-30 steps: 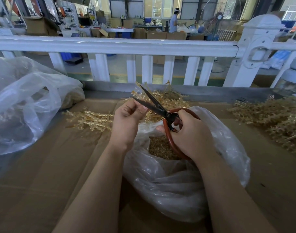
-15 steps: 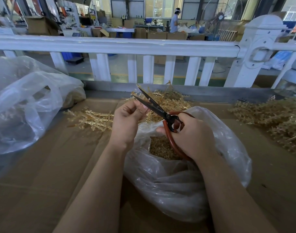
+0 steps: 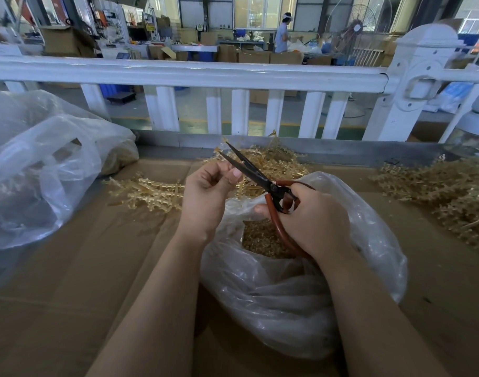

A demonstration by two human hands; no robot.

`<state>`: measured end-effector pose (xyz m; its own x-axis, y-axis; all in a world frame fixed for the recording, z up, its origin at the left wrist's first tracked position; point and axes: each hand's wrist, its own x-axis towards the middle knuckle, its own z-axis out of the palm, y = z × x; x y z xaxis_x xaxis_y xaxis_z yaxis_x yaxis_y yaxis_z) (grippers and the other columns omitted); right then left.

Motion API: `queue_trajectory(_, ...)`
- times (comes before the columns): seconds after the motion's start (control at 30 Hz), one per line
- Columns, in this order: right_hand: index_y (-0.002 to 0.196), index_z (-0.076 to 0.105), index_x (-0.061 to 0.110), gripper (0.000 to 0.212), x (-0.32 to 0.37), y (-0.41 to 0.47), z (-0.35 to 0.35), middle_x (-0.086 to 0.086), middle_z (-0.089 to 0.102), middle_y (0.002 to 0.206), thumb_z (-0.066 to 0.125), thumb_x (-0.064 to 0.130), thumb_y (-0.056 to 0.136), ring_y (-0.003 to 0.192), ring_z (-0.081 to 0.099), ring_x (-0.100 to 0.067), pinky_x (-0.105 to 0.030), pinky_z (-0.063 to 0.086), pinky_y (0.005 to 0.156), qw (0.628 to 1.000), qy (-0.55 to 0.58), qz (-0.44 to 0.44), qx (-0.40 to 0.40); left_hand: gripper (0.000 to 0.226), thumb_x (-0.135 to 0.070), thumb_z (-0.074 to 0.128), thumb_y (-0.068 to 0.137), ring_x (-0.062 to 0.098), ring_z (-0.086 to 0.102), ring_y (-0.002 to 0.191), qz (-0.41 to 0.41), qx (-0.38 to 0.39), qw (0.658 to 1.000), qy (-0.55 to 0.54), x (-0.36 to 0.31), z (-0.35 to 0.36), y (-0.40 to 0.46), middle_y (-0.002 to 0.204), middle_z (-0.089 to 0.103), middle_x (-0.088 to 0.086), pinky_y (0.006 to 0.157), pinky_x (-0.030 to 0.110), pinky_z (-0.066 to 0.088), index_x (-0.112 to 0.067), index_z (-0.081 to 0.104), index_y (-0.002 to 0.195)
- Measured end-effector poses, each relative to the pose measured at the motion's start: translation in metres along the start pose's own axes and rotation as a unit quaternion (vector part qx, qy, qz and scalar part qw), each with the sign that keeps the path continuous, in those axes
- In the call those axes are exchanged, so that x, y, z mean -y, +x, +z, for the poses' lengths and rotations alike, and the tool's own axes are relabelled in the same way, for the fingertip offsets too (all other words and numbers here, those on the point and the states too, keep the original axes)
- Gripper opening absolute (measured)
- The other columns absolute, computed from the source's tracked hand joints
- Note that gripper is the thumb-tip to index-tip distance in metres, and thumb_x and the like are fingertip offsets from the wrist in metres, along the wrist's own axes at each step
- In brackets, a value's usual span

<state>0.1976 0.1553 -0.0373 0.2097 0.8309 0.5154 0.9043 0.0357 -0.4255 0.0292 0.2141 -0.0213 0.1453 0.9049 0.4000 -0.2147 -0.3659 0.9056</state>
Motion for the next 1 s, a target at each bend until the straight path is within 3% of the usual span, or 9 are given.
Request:
queue_trajectory(0.2,0.092,0.072,0.025,0.088,0.0007,0.0007,0.0010,0.016,0.065,0.072,0.032,0.097,0.064,0.065,0.057,-0.007,-0.024,0.052,0.061,1.000,-0.009,-0.002,-0.008,0.015,0.000,0.061,0.093,0.008,0.044,0.065,0.005,-0.005,1.000,-0.001,0.0024,-0.0016,0.0009,0.071,0.047,0.004,0.067,0.018,0.043,-0.001,0.053,0.080)
queue_trajectory(0.43,0.079,0.064,0.027,0.075,-0.0016,0.0024,0.0017,0.019,0.058,0.067,0.036,0.095,0.064,0.059,0.049,0.004,-0.019,0.043,0.055,1.000,-0.015,-0.005,-0.002,0.024,0.001,0.061,0.093,0.005,0.055,0.066,-0.003,-0.025,1.000,-0.014,0.0034,-0.0011,0.0015,0.069,0.059,-0.004,0.068,0.017,0.047,-0.012,0.061,0.073)
queue_trajectory(0.57,0.078,0.065,0.025,0.077,-0.0014,0.0025,0.0019,0.019,0.058,0.066,0.036,0.095,0.064,0.059,0.050,0.002,-0.019,0.045,0.056,1.000,-0.013,-0.003,-0.002,0.019,-0.002,0.062,0.093,0.005,0.057,0.068,-0.001,-0.020,1.000,-0.008,0.0039,-0.0027,0.0016,0.072,0.063,-0.002,0.069,0.017,0.048,-0.011,0.064,0.076)
queue_trajectory(0.77,0.077,0.065,0.022,0.075,-0.0030,0.0035,0.0029,0.013,0.063,0.066,0.045,0.093,0.066,0.062,0.058,-0.007,-0.031,0.055,0.061,1.000,-0.027,-0.004,-0.009,0.024,-0.003,0.064,0.093,0.008,0.055,0.068,-0.003,-0.021,1.000,-0.008,0.0054,-0.0038,0.0028,0.069,0.061,-0.006,0.071,0.021,0.047,-0.015,0.062,0.072)
queue_trajectory(1.0,0.074,0.061,0.022,0.072,-0.0029,0.0023,0.0035,0.016,0.059,0.066,0.044,0.091,0.067,0.060,0.055,-0.006,-0.025,0.050,0.056,1.000,-0.017,-0.015,-0.020,0.023,0.000,0.063,0.092,0.007,0.057,0.072,0.004,-0.023,1.000,-0.011,0.0041,-0.0025,0.0028,0.074,0.063,-0.003,0.074,0.020,0.049,-0.011,0.060,0.072)
